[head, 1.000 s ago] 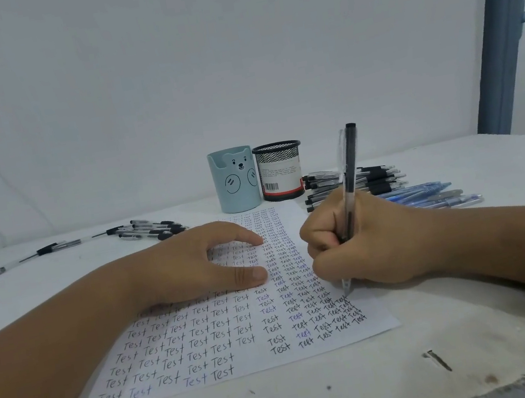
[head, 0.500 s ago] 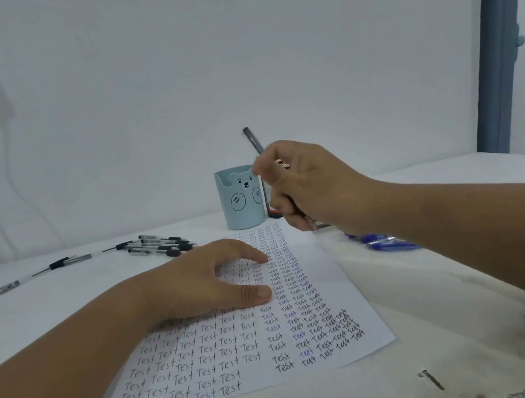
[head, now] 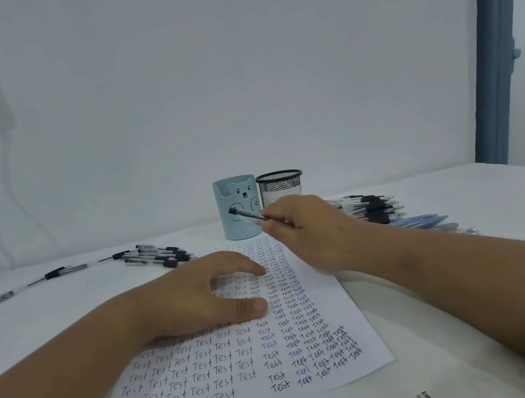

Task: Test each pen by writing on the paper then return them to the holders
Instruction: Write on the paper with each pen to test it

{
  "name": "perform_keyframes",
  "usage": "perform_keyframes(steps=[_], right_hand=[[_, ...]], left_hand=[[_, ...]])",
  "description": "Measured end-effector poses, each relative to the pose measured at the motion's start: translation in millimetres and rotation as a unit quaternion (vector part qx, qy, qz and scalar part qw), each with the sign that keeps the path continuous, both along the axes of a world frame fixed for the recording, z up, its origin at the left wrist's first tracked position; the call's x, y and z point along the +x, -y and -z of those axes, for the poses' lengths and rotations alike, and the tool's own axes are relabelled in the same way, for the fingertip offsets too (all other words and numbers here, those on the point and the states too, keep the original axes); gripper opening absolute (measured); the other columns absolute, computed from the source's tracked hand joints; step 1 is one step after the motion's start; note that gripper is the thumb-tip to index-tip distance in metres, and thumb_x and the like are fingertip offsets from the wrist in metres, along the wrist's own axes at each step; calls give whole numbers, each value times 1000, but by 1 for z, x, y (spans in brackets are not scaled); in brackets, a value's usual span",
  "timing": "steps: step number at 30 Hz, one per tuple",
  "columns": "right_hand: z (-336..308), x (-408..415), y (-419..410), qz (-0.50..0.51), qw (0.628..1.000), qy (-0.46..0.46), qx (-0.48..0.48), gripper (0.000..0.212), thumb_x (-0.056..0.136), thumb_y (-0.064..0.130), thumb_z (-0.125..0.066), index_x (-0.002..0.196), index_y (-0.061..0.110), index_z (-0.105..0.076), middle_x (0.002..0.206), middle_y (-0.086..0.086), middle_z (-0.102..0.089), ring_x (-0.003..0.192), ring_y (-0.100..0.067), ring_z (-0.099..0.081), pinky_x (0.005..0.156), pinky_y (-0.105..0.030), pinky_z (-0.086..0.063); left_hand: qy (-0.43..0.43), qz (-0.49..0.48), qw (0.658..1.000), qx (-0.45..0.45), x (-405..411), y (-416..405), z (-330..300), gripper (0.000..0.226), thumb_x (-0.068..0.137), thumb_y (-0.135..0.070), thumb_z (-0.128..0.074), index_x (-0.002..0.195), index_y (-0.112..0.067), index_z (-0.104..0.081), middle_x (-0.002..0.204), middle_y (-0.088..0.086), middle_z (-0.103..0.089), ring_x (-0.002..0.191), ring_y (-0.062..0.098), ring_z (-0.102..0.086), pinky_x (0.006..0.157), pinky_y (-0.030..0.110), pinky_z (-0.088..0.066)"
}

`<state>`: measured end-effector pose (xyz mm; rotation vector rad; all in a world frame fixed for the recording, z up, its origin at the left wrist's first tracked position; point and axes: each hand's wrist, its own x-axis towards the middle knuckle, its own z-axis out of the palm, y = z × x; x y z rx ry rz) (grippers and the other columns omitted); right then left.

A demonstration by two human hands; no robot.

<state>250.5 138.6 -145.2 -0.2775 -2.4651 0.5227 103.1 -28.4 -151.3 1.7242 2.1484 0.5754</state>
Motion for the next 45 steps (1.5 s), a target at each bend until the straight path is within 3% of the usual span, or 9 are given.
perform_keyframes(steps=[4,8,12,23,28,34,38,41,45], right_hand=[[-10,2,-18,45,999,-20,9,16,104,13,-42,116,21,-50,76,0,-59,64,-16,-53,58,-27,-42],[-21,17,-64,146,988,-13,48,18,98,11,-58,101,25,-69,104,1,-58,93,-18,-57,81,-29,-46],[-23,33,-103,262,963,19,67,26,98,9,-59,116,21,-75,114,-2,-63,108,-22,-60,87,-24,-42],[-13,32,-106,243,950,194,11,48,108,24,-29,156,18,-33,160,-7,-35,145,-27,-34,118,-37,-28],[-12,29,-99,265,930,252,42,52,108,44,-19,155,26,-34,161,0,-34,148,-26,-30,121,-59,-2],[-10,27,-97,255,934,243,52,57,106,54,-15,156,31,-30,163,5,-29,150,-23,-26,119,-61,5],[-9,25,-104,240,949,199,36,46,105,54,-18,102,30,-58,115,3,-66,119,-26,-53,119,-60,-12],[-9,24,-105,235,955,179,42,47,105,53,-20,89,32,-59,96,7,-63,102,-22,-53,118,-58,-17],[-12,20,-91,228,958,157,69,46,105,54,-24,131,38,-58,132,3,-64,127,-25,-52,120,-51,-19]], left_hand=[[3,-12,1000,20,3,2,0,56,68,-68,-70,122,-57,-61,139,-40,-41,133,-12,-35,110,18,-24],[0,-17,1000,26,1,1,1,59,63,-71,-73,120,-59,-61,137,-41,-43,134,-10,-37,112,21,-27],[6,-22,999,25,0,1,1,58,62,-72,-73,117,-63,-60,136,-42,-43,135,-8,-36,116,24,-26],[8,-18,999,26,0,1,1,58,63,-72,-73,118,-61,-60,137,-41,-42,134,-11,-35,116,24,-25],[0,-21,999,40,1,2,0,54,64,-72,-74,116,-63,-61,138,-38,-46,136,-5,-38,118,30,-28],[24,-84,985,151,4,4,-5,29,77,-54,-76,105,-49,-72,126,-30,-60,114,-4,-56,107,33,-41],[31,-148,953,263,-15,4,-9,12,88,-31,-76,97,-39,-76,99,-21,-75,88,-5,-69,88,23,-49],[10,-180,942,284,-37,8,-5,15,91,-20,-73,98,-33,-75,91,-14,-75,85,-5,-68,77,8,-44],[-43,-231,936,262,-73,14,2,30,94,-5,-61,101,-32,-70,109,-15,-67,104,6,-60,80,7,-37]])
